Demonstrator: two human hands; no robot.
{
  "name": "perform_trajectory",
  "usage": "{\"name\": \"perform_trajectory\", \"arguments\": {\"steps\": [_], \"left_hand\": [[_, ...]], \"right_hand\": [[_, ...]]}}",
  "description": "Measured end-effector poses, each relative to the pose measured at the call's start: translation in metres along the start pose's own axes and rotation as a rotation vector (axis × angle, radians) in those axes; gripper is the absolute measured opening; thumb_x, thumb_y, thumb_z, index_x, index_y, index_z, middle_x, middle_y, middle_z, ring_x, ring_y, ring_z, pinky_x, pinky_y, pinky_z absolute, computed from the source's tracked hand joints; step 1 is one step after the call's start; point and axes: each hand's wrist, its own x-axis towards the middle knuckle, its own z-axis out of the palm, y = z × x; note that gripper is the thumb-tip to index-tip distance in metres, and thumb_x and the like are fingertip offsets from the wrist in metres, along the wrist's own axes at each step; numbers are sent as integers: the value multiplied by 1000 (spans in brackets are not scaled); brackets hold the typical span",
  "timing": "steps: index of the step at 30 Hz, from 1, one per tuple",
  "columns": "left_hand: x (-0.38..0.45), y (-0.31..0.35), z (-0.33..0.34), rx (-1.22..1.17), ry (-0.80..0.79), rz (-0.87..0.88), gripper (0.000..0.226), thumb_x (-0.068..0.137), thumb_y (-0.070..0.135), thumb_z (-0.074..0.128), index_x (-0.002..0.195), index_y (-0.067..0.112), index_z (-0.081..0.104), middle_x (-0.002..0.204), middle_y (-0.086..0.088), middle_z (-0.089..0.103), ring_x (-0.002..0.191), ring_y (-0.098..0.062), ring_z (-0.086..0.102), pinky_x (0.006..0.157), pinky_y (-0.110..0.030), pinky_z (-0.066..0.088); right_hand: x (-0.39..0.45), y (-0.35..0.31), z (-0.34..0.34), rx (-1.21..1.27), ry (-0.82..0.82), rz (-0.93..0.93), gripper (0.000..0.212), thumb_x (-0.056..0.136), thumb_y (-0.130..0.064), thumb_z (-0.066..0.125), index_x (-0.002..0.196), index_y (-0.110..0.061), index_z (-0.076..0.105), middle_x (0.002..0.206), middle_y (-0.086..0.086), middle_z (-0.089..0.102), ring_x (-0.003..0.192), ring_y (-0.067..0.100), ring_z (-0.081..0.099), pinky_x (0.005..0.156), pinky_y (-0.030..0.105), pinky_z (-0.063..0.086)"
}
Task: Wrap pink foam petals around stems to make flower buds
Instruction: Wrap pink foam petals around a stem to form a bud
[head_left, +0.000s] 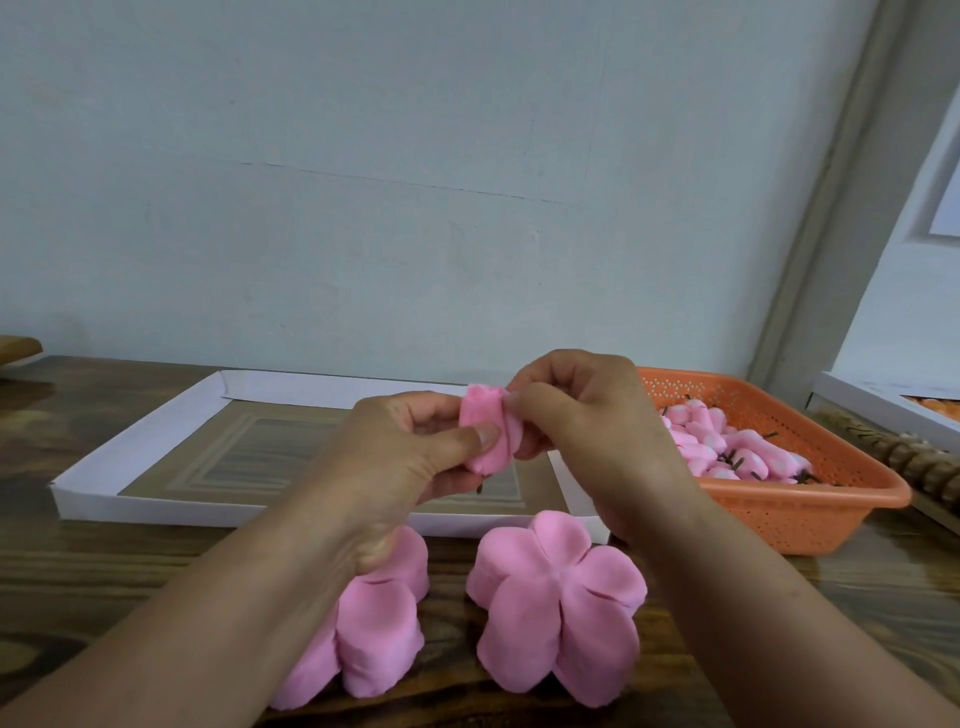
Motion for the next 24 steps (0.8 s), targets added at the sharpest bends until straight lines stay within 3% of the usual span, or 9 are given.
{"name": "perform_trajectory", "arguments": {"steps": [2,6,8,11,15,18,22,24], "left_hand": [[0,-1,0,10,17,9,13,79,2,68,90,8,73,81,-9,75,67,-11,69,59,-19,55],[-2,-4,2,82,39,47,14,74,3,74,82,14,75,76,-9,75,67,-14,69,61,-21,57],[-3,-7,3,183,57,92,22,75,0,74,74,22,75,75,-7,75,71,-18,69,65,-25,57],[-4,-11,6,296,71,157,26,73,7,75,66,33,75,76,2,75,76,-22,71,70,-33,57],[-3,-11,5,297,43,140,18,75,6,75,77,24,74,78,-1,75,80,-30,70,67,-29,56],[-2,-4,-1,259,-51,36,23,70,8,79,88,20,71,82,-4,76,73,-20,68,61,-22,52],[0,2,-10,272,-240,-69,47,44,39,78,88,22,77,87,-1,76,75,-9,66,69,-23,51],[-1,0,-12,257,-361,-131,44,45,42,83,85,23,77,82,0,74,73,-7,65,68,-21,54]], "right_hand": [[0,-1,-3,71,-75,61,11,77,6,59,81,-3,64,52,7,60,47,14,55,51,27,49],[0,2,-7,-55,-172,119,38,70,-11,75,105,-11,61,67,11,66,52,12,57,57,28,48],[0,4,-4,-188,-171,106,40,65,-21,79,101,-16,63,68,8,64,53,11,55,58,29,47],[1,5,-1,-260,-163,61,17,70,-19,77,81,-20,66,54,-6,57,45,4,50,51,24,42],[2,4,-4,-309,-189,-9,12,78,-12,72,68,-17,66,54,-3,57,50,11,50,55,30,44],[3,2,-9,-273,-266,-11,11,79,-6,70,71,-12,68,56,3,58,52,15,49,56,31,43],[2,1,-16,-122,-355,5,16,79,1,68,69,-10,67,54,4,58,46,11,50,48,22,44],[2,1,-16,-70,-380,-1,18,79,2,69,69,-13,67,54,2,59,44,7,51,47,23,43]]}}
